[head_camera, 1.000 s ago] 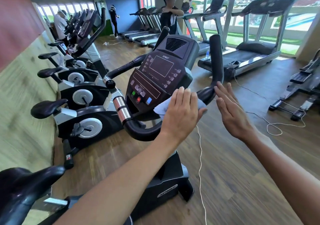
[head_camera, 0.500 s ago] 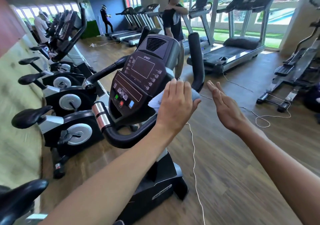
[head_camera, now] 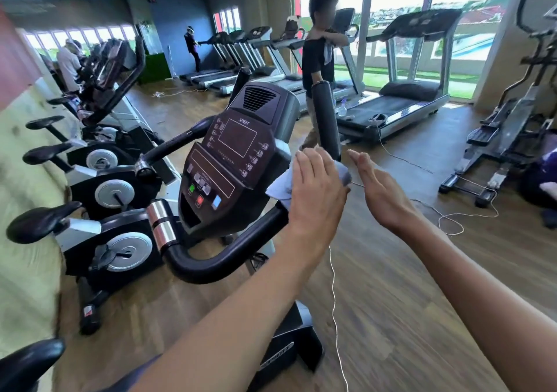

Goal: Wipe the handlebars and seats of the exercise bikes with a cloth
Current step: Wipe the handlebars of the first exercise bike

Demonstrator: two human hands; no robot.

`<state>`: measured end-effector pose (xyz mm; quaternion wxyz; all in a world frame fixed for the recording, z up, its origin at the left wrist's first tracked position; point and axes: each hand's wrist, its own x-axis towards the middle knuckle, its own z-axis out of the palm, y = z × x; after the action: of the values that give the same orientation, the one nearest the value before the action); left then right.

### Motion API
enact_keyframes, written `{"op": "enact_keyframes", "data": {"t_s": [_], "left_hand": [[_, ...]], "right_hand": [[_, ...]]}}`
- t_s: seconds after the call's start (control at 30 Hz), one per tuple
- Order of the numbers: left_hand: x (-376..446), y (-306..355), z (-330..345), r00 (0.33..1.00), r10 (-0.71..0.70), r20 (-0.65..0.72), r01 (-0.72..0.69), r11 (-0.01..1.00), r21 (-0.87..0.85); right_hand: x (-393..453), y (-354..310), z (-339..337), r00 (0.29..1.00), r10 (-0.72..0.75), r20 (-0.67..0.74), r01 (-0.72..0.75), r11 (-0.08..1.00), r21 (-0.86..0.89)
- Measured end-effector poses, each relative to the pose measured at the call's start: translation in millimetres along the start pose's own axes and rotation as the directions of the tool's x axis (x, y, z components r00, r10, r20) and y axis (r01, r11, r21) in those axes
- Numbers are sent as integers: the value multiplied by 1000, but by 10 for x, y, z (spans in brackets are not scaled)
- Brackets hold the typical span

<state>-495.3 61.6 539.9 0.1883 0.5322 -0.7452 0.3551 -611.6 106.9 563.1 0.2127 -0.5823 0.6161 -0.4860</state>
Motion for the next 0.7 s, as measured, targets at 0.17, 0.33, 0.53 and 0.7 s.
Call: {"op": "enact_keyframes", "data": {"t_s": [0.17, 0.33, 0.53, 0.7], "left_hand": [[93, -26, 69, 997, -5, -78, 2, 999, -33], [390, 129, 116, 999, -11, -47, 3, 986, -168], [476, 134, 35, 999, -30, 13, 32, 977, -212], [237, 72, 90, 998, 65, 13, -64, 994, -85]], "right_hand": [[85, -68, -96, 1000, -29, -2, 29, 999, -14], [121, -8, -209, 999, -11, -42, 9, 999, -40], [198, 4, -145, 1000, -31, -4, 31, 999, -34], [315, -103, -110, 1000, -19, 10, 19, 1000, 10]]}}
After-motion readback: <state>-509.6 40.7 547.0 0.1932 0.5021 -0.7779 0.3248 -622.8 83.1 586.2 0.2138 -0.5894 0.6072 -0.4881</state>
